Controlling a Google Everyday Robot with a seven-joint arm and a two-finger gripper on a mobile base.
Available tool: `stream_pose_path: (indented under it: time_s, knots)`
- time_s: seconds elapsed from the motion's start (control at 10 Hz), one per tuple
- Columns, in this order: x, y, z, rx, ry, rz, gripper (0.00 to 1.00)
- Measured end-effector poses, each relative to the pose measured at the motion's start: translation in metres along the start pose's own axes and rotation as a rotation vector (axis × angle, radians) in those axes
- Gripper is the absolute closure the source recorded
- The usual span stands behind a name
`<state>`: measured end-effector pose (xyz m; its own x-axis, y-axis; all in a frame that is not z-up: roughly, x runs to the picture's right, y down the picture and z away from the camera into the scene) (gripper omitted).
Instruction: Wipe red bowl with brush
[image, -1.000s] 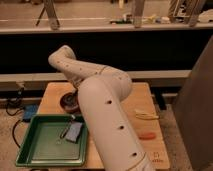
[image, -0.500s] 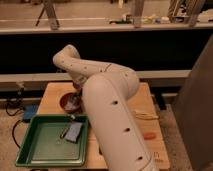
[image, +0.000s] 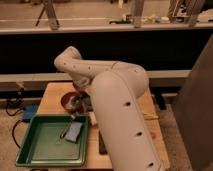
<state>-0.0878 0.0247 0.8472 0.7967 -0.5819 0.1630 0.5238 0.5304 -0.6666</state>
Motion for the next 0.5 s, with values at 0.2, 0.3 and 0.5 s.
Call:
stream_pose_path:
  time_s: [0.2, 0.3, 0.5]
  knots:
    - [-0.007, 0.002, -0.001, -0.004, -0.001, -0.023, 1.0]
    - [-0.012, 0.0, -0.002, -0.003, 0.001, -0.045, 1.0]
    - [-0.029, -0.012, -0.006, 0.007, -0.005, -0.089, 1.0]
